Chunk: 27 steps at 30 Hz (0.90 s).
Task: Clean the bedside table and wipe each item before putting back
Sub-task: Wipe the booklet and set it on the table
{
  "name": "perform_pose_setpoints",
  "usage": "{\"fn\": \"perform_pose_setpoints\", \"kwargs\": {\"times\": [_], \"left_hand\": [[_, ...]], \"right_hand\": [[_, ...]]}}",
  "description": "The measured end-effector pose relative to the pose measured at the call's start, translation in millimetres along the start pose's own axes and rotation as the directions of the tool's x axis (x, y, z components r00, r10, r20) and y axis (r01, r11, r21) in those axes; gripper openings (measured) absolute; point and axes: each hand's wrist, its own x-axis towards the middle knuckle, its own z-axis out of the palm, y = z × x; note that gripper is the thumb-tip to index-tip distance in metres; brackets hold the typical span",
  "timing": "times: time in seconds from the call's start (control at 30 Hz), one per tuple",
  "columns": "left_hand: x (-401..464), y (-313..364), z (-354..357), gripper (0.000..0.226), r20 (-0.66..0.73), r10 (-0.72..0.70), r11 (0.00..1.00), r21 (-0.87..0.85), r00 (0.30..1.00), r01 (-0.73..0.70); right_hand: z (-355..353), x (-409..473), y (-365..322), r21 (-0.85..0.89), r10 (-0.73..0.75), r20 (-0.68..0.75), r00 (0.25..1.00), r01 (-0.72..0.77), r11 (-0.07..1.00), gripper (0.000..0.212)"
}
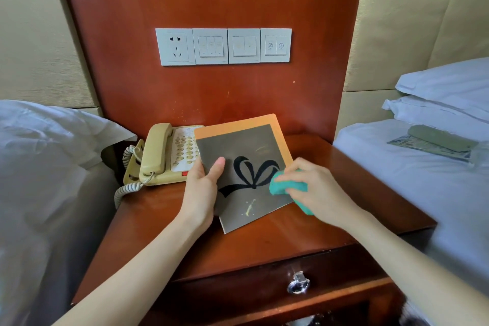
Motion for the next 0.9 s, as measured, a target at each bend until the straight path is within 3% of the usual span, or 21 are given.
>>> {"fn": "perform_pose_setpoints", "kwargs": {"times": [0.1, 0.17, 0.3, 0.43, 0.57, 0.7, 0.77, 0.9], "left_hand": [[-2, -2, 3, 0.026, 0.051, -0.077, 0.995, 0.061, 0.996, 0.074], [-3, -2, 4, 0.025, 0.072, -0.103, 0.993, 0.071, 0.992, 0.097], [-4, -1, 2, 0.026, 0.089, -0.161, 0.987, -0.009, 0.983, 0.162], [-2, 0, -2, 0.024, 0.069, -0.255, 0.960, -0.099, 0.965, 0.261], [0, -2, -4, 0.028, 0.089, -0.299, 0.929, -0.202, 0.950, 0.311], [4, -5, -3, 0.030, 0.079, -0.312, 0.914, -0.247, 0.947, 0.321], [6, -6, -1, 0.028, 0.061, -0.315, 0.912, -0.256, 0.947, 0.319], [4, -4, -4, 0.038, 0.075, -0.352, 0.885, -0.298, 0.933, 0.358]], "right_hand": [[5, 22, -7, 0.050, 0.098, -0.188, 0.977, -0.090, 0.995, 0.029], [17, 26, -18, 0.099, 0.103, -0.221, 0.970, -0.083, 0.992, 0.029], [48, 10, -39, 0.047, -0.110, -0.004, 0.994, 0.110, 0.993, 0.035], [34, -4, -38, 0.196, -0.205, 0.234, 0.950, 0.160, 0.968, 0.030], [6, -7, -12, 0.083, -0.079, 0.208, 0.975, 0.063, 0.995, 0.032], [-1, 4, 4, -0.018, 0.152, -0.030, 0.988, -0.153, 0.988, 0.027], [18, 5, -10, 0.001, 0.091, -0.098, 0.991, -0.091, 0.996, 0.030], [53, -3, -48, 0.114, -0.200, 0.102, 0.974, 0.188, 0.976, 0.035]]}}
